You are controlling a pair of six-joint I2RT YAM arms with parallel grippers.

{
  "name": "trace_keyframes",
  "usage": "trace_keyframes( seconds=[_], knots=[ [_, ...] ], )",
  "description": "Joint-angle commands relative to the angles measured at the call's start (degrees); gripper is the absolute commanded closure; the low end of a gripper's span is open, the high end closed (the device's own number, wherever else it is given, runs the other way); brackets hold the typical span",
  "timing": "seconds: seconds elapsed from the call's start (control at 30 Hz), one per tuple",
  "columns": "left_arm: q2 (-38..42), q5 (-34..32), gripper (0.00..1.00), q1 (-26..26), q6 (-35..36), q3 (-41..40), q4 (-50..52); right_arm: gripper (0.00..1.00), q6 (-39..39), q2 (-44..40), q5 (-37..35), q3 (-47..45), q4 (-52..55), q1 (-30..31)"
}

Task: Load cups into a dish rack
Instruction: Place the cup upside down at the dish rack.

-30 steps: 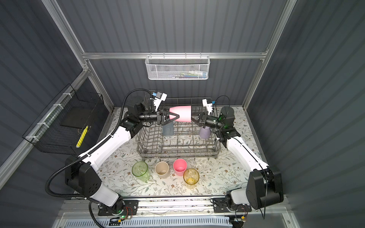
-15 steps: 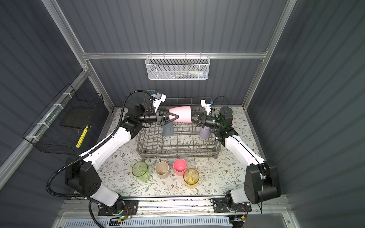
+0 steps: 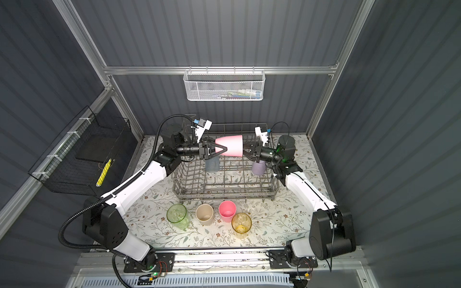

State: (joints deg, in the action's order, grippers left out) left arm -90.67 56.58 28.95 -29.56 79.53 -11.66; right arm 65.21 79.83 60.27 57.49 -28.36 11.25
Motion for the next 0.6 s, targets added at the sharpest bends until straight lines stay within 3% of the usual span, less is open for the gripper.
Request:
trace_keyframes(
  seconds=[0.0, 0.23, 0.57],
  knots=[
    [1.6, -0.4, 0.45, 0.1, 2.4, 0.1, 1.1, 0.64, -1.6, -3.4, 0.8, -0.9, 1.0, -1.8],
    [2.2, -2.4, 0.45, 0.0, 5.6, 1.9, 6.0, 0.57, -5.5, -9.7, 0.8, -2.9, 7.7, -7.2],
    [2.8, -21.4, 0.44, 0.1, 19.9, 12.0, 40.0, 0.55, -27.2, -20.7, -9.8, 0.7, 39.1, -16.0]
  ],
)
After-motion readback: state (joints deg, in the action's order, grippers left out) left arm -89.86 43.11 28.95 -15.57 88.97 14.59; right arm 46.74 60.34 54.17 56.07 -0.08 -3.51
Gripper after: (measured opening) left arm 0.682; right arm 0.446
